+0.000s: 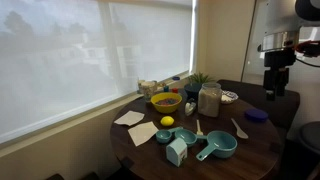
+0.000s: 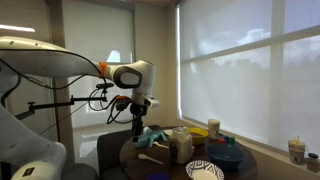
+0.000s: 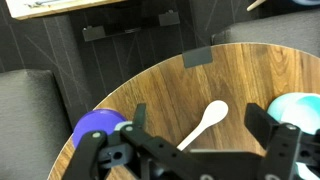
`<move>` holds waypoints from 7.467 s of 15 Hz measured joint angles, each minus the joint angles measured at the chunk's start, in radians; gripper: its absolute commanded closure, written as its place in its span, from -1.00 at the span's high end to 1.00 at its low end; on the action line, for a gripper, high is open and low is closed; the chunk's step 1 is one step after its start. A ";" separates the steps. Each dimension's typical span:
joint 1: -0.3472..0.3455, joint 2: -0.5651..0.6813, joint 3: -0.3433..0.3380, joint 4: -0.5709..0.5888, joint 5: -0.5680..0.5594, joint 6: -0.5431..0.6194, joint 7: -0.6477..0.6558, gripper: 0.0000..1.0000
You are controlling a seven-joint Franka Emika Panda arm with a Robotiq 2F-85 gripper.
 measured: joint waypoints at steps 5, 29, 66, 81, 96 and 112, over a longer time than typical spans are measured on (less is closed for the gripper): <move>0.000 0.000 0.000 0.000 0.000 0.000 0.000 1.00; -0.108 0.022 -0.114 -0.057 -0.064 -0.001 -0.109 1.00; -0.163 0.207 -0.356 -0.200 0.105 0.348 -0.516 1.00; -0.153 0.223 -0.356 -0.263 0.236 0.517 -0.568 1.00; -0.175 0.247 -0.359 -0.257 0.236 0.517 -0.555 1.00; -0.200 0.248 -0.367 -0.221 0.234 0.464 -0.480 1.00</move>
